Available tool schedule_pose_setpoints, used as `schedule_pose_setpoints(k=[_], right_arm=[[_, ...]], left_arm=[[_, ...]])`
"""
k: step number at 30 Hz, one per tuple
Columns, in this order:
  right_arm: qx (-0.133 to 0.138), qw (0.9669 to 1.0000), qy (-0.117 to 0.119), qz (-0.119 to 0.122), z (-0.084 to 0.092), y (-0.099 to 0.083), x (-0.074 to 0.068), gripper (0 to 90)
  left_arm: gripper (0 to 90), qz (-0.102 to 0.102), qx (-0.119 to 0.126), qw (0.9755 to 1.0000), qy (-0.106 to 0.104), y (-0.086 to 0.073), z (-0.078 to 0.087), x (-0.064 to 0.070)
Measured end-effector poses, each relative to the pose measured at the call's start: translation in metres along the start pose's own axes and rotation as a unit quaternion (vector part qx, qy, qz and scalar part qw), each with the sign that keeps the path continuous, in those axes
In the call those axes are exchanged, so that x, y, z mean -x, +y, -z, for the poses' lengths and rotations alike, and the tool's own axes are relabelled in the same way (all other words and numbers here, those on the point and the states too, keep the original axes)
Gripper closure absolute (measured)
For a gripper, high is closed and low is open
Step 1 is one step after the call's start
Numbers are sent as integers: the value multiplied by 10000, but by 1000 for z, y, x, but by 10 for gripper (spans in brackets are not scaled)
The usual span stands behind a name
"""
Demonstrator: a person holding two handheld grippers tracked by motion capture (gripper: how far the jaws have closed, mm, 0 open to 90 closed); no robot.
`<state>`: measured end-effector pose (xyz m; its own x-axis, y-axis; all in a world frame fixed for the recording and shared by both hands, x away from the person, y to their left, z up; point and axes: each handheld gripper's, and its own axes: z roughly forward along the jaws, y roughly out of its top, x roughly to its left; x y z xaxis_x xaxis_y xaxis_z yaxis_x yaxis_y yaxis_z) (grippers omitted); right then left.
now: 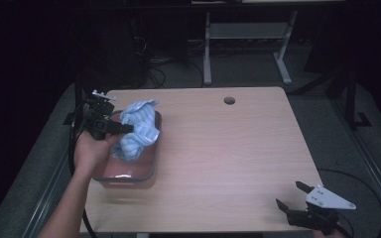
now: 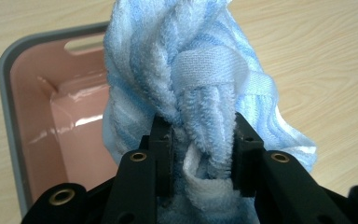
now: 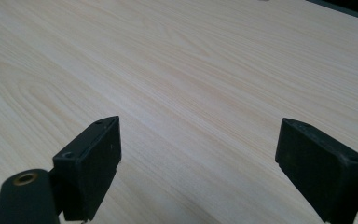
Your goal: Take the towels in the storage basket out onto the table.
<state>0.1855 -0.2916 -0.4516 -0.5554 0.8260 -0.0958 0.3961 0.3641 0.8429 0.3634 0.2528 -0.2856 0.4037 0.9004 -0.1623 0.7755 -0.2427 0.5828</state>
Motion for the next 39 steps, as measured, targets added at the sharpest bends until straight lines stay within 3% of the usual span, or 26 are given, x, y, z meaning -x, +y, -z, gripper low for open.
schedule_pose_setpoints(k=[19,39], right_arm=[[19,10000,-34,-26,1,0,2,136],[48,10000,-46,-18,3,-1,2,136]], left_arm=[[673,-147,2,9999,-71,22,1,19],[670,-299,-89,9992,-234,39,-12,45]])
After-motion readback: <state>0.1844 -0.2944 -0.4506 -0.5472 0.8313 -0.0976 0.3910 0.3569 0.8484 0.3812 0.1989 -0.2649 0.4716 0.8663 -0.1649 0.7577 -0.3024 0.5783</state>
